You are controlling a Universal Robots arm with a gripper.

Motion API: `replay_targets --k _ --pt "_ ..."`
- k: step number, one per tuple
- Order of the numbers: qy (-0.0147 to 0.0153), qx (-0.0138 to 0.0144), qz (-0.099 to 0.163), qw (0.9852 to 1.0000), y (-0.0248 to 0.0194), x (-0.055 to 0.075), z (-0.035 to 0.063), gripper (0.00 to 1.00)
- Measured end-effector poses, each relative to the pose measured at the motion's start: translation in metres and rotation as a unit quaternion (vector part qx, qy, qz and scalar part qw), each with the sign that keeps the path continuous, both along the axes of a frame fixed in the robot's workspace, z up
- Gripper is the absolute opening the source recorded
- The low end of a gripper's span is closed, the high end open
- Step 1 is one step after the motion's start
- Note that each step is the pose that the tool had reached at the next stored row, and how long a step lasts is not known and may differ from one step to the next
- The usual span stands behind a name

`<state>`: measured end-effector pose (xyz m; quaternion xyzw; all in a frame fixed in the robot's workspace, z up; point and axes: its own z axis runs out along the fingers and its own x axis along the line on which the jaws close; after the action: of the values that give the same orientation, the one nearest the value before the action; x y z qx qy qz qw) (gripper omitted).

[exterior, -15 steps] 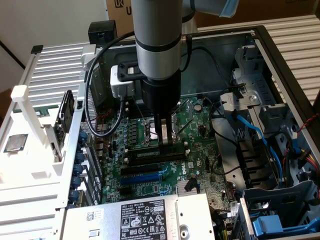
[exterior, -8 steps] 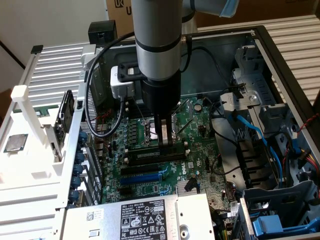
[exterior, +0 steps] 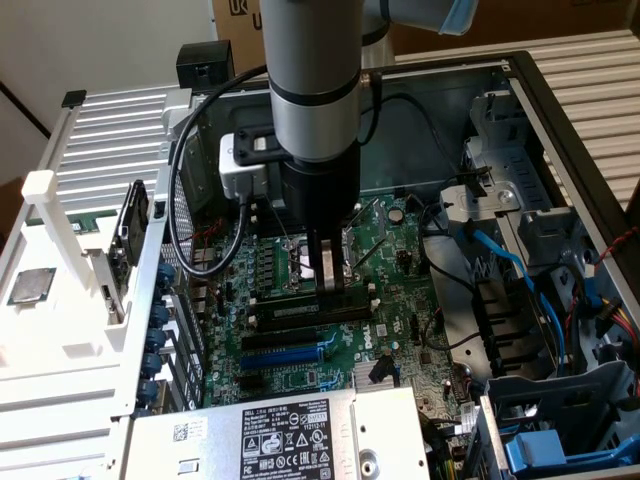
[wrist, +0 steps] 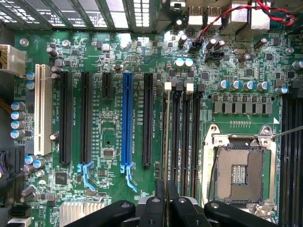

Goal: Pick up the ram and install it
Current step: 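Insert the ram into the slot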

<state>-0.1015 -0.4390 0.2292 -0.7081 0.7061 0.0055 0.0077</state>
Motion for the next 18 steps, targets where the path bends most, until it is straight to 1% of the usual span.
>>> replay_targets --k 10,18 --pt "-0.0002 0.0001 0.012 0.9999 0.0000 -0.0004 0.0000 0.13" --pt "-0.0002 0.0000 0.015 0.9999 0.0000 -0.0004 -0.0001 0.13"
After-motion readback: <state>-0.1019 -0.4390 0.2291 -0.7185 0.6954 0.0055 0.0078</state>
